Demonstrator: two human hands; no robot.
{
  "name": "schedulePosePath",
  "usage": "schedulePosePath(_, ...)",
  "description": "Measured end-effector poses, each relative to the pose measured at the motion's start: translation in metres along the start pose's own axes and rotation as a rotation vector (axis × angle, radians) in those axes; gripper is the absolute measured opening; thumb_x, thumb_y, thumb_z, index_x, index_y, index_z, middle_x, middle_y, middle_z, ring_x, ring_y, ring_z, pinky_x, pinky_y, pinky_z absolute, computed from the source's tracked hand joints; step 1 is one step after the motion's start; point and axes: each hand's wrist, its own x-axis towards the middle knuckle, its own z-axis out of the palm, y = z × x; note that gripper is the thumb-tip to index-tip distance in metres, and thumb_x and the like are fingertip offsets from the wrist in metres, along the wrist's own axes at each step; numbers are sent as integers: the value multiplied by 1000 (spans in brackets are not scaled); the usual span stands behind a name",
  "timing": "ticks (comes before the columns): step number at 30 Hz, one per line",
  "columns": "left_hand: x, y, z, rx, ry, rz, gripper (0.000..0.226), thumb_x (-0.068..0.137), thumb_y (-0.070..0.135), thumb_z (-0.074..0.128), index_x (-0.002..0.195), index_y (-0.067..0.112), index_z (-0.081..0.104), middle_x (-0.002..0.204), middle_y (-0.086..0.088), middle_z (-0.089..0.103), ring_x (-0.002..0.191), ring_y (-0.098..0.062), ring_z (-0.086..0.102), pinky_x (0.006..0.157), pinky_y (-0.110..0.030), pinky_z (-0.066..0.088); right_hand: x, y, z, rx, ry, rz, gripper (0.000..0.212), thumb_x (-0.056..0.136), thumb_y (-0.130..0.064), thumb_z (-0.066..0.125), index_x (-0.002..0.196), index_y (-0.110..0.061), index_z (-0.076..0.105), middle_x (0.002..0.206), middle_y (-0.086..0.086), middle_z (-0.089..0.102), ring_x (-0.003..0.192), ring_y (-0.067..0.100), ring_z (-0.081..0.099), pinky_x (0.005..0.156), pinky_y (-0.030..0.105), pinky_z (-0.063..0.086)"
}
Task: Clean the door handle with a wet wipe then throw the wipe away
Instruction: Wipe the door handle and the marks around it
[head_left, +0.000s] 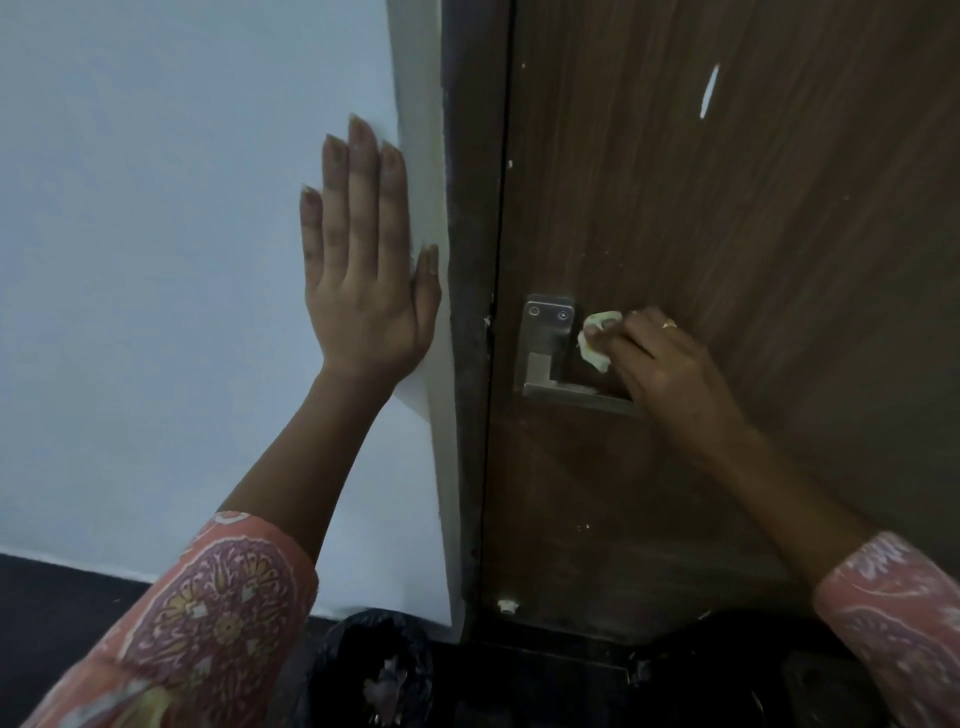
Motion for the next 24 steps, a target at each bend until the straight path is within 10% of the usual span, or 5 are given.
schedulePosePath(8,-1,-1,2,-9,3,11,54,90,21,44,136,1,23,137,-29,37,139,-10,-8,115,-38,8,-40,36,-1,160,-202,-147,39,103,-22,22,114,-5,55,104,-1,49,82,16,45,72,24,38)
schedulePosePath(12,0,1,0,3,-3,4,53,90,22,42,135,2,23,137,-29,38,139,-9,-8,115,-37,8,-72,26,13,46,-134,11,29,94,-13,42,93,1,67,93,6,58,79,21,45,67,32,43)
schedulePosePath(16,0,0,-1,5,-8,-3,52,90,22,42,135,1,23,137,-29,38,139,-11,-7,115,-36,7,-105,-22,21,186,-42,539,26,83,-11,49,90,-2,73,81,4,52,73,19,52,68,20,40)
schedulePosePath(20,1,3,-3,1,-29,14,53,89,20,43,134,0,24,136,-32,39,135,-35,20,115,-34,5,-85,-69,2,509,426,1272,20,81,5,58,96,-3,69,89,8,56,68,-4,55,62,0,39)
schedulePosePath(24,3,5,-6,17,-69,7,54,90,16,47,136,-2,25,138,-32,37,131,-40,23,115,-34,3,-52,-86,-16,734,695,1308,37,81,0,61,82,-37,60,100,12,60,80,3,61,68,15,50)
